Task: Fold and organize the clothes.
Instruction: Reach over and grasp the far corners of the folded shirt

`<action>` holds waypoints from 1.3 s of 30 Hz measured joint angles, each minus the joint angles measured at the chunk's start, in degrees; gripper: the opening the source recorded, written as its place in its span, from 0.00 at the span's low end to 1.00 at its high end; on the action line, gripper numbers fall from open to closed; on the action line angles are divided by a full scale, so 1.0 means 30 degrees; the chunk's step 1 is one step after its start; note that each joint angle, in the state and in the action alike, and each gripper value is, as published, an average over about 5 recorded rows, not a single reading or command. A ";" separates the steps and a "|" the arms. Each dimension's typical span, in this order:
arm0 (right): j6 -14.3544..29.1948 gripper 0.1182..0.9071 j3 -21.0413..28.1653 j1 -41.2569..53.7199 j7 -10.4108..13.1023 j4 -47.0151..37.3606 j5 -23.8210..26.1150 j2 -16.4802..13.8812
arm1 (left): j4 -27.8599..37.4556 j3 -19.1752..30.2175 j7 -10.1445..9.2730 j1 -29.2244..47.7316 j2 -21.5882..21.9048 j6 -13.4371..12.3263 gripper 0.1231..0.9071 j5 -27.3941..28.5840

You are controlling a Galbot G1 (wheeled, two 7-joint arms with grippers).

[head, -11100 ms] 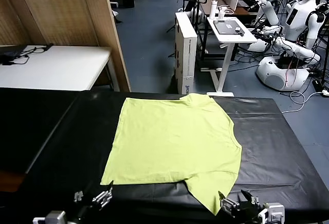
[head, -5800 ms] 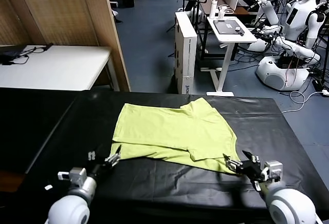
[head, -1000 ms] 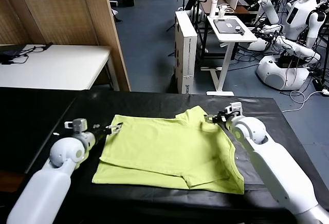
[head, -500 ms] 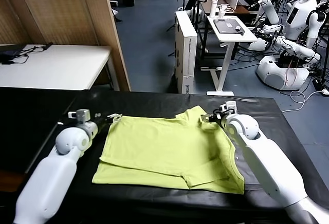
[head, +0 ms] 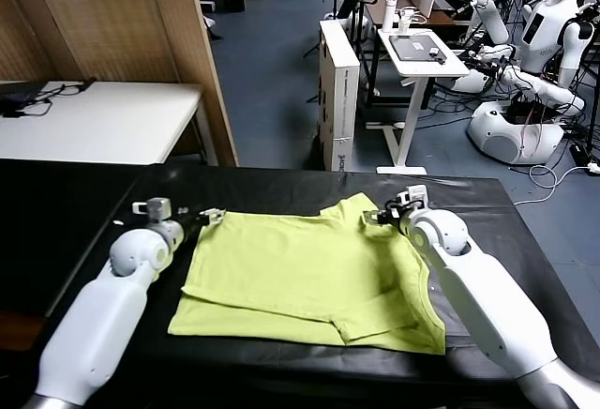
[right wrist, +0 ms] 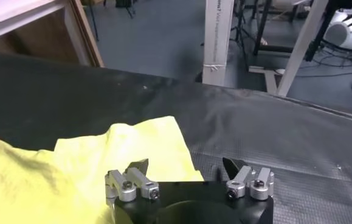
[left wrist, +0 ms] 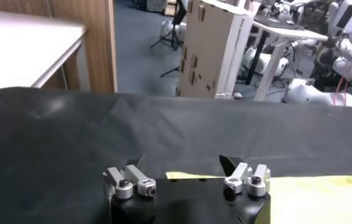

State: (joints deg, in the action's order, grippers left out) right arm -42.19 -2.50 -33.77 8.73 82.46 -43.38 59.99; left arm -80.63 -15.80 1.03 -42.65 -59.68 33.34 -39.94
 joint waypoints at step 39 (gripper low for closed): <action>-0.0003 0.03 -0.0704 -0.0623 -0.0174 0.0888 -0.0363 -0.0194 | -0.0181 -0.0464 0.0818 -0.0635 0.0216 -0.0855 0.11 0.0409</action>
State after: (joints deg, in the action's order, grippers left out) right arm -42.20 -4.61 -35.64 8.21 85.13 -44.47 59.41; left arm -81.18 -17.19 3.49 -44.55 -59.03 30.78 -38.71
